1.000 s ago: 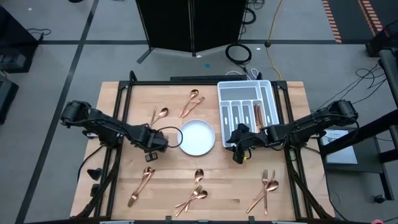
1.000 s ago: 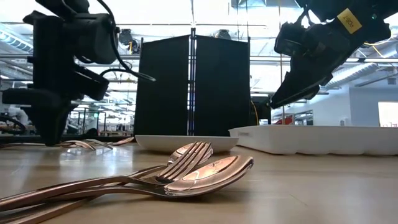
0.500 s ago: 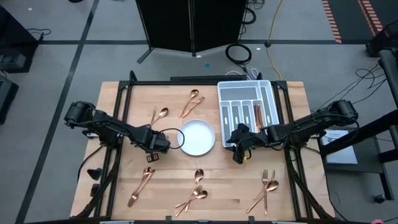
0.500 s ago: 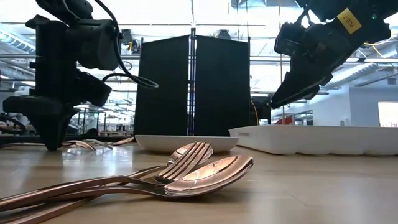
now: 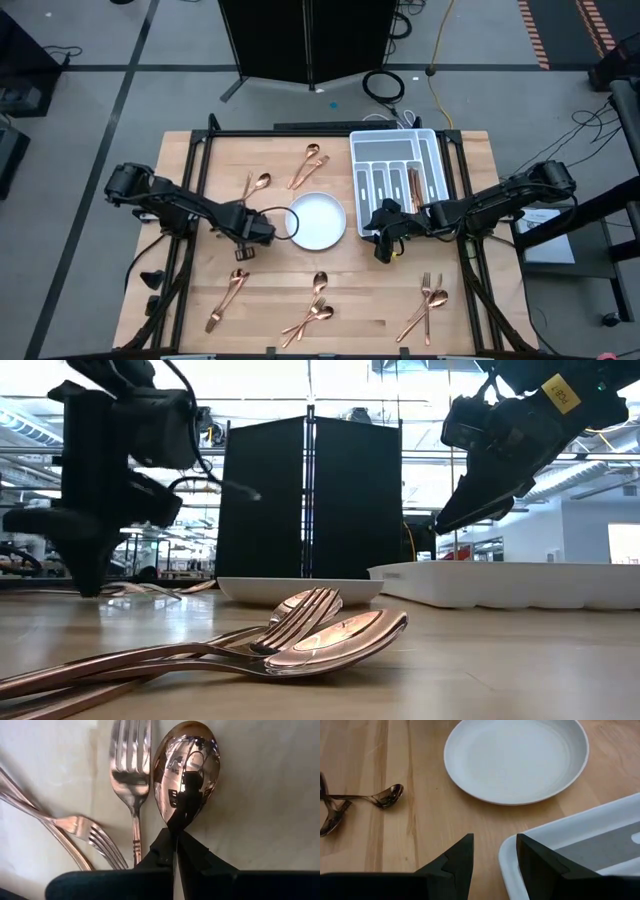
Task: Sort silverware
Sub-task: Put the spoon in the silverware tray
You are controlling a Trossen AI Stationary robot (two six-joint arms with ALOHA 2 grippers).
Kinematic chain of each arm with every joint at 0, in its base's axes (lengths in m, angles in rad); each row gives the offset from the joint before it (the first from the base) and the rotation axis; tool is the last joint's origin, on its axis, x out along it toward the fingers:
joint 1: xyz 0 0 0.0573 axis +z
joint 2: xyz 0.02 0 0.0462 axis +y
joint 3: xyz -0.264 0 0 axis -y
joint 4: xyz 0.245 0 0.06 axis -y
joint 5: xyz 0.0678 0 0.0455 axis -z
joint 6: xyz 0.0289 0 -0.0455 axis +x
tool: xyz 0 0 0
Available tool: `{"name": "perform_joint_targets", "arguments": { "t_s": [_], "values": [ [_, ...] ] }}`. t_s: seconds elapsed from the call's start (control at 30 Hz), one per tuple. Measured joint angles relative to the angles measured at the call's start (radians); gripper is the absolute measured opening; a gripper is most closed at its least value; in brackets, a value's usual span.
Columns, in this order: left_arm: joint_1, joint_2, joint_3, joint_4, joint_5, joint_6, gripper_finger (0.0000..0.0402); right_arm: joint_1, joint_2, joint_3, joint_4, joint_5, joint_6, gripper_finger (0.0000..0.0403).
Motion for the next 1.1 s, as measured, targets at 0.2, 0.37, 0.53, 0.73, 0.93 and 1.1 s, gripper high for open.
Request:
{"name": "perform_joint_targets", "arguments": {
  "t_s": [0.2, 0.37, 0.53, 0.73, 0.93, 1.1],
  "values": [
    [0.001, -0.087, 0.008, -0.006, 0.051, 0.014, 0.0002, 0.000, 0.000, 0.000, 0.000, -0.001, 0.000, 0.0139],
    [0.002, -0.195, 0.008, 0.011, 0.114, -0.030, 0.0002, 0.000, 0.000, 0.000, 0.000, 0.000, 0.000, 0.0139],
    [0.003, -0.302, 0.009, 0.113, 0.134, -0.088, 0.0001, 0.000, 0.000, 0.000, 0.000, 0.001, -0.006, 0.0139],
    [0.012, -0.346, 0.009, 0.366, 0.134, -0.121, 0.0001, 0.000, -0.041, 0.000, 0.006, 0.003, -0.033, 0.0139],
    [0.040, -0.315, -0.021, 0.762, 0.209, -0.046, 0.0001, 0.000, -0.103, 0.000, 0.053, 0.025, -0.061, 0.0139],
    [0.064, -0.262, -0.031, 1.087, 0.243, 0.128, 0.0001, 0.000, -0.113, 0.000, 0.241, -0.026, -0.148, 0.0139]
  ]
}}
